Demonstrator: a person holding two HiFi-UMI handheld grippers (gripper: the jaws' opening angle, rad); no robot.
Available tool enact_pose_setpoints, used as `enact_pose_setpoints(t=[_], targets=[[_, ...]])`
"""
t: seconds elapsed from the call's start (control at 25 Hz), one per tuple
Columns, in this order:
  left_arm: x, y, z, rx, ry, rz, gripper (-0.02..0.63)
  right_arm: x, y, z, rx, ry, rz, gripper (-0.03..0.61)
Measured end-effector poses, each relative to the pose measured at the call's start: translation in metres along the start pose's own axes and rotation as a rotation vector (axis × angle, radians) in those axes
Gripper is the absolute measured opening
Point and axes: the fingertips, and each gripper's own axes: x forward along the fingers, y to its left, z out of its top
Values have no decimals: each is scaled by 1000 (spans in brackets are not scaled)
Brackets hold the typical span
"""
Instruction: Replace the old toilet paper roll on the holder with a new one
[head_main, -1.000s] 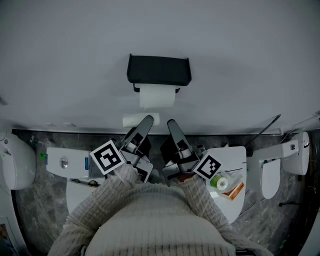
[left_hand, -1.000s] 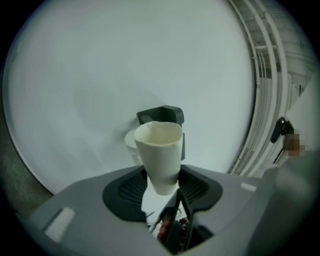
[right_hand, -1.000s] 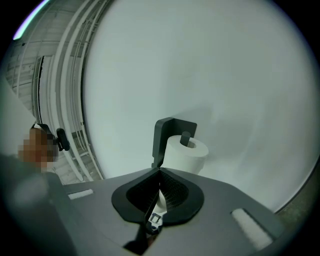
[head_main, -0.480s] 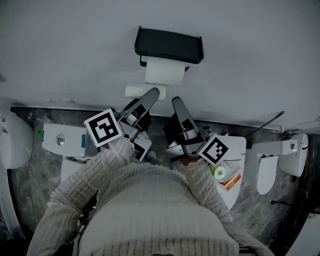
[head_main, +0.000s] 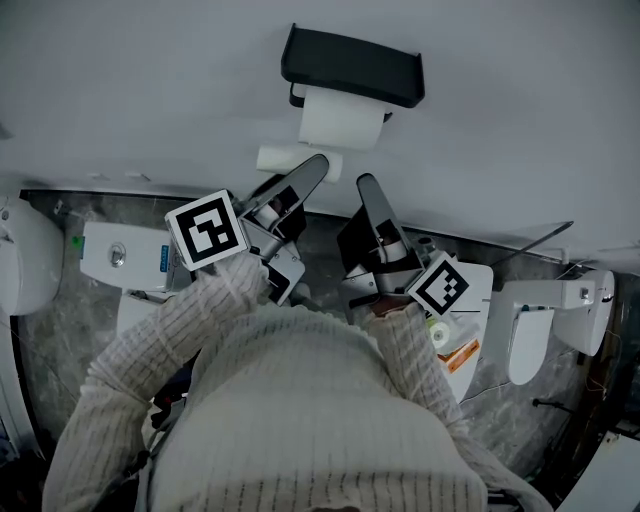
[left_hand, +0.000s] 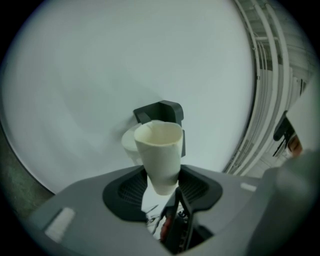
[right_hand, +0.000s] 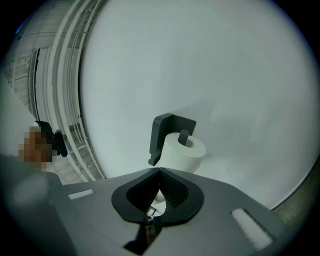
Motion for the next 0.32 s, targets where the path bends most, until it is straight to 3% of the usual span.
enact_pose_setpoints(t=[0.32], targets=[[-4,-2,0,7,-9,16,179,-4,-5,5,5,-10,-15,0]])
